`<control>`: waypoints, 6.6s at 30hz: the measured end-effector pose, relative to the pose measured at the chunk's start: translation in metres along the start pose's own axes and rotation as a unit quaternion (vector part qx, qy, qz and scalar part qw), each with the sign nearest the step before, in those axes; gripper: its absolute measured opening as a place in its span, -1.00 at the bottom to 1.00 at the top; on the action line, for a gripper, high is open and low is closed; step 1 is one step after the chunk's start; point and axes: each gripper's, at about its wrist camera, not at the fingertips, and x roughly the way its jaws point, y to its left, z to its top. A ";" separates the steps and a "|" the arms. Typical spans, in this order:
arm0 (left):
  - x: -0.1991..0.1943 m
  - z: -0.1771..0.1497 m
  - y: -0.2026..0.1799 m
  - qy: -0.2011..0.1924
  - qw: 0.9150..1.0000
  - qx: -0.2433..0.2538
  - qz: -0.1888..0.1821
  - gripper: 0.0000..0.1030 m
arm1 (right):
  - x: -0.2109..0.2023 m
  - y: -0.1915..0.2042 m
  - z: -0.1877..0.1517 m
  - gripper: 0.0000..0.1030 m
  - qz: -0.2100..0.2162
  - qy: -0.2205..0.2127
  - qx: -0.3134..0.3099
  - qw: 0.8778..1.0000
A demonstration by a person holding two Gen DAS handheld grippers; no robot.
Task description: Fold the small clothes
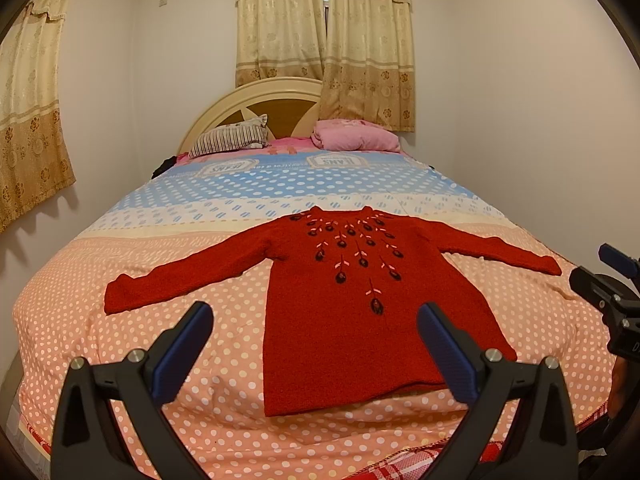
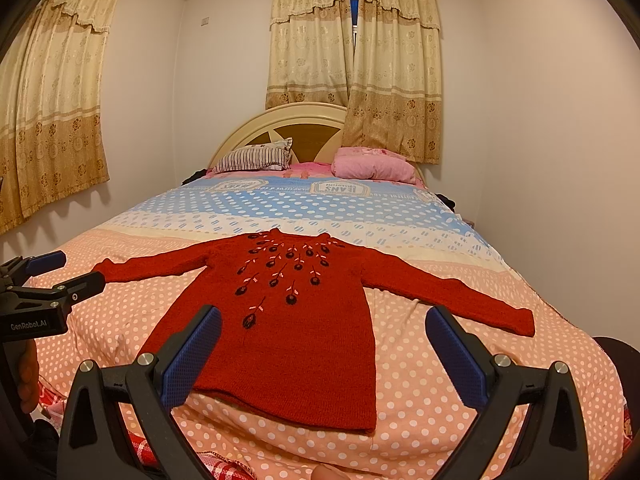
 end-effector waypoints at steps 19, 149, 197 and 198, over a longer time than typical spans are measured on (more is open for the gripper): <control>0.000 0.000 0.000 0.000 1.000 0.000 0.000 1.00 | 0.001 0.003 -0.001 0.98 0.003 0.001 0.002 1.000; 0.238 0.000 0.126 0.099 0.991 -0.064 0.058 1.00 | 0.371 0.100 0.214 -0.83 0.121 0.096 -0.063 0.986; 0.347 0.033 0.081 0.163 0.983 -0.083 -0.032 -0.62 | 0.342 -0.002 -0.011 0.46 0.161 0.206 -0.026 0.965; 0.345 0.033 0.081 0.163 0.983 -0.082 -0.026 -0.58 | 0.341 -0.004 -0.005 0.46 0.155 0.196 -0.026 0.968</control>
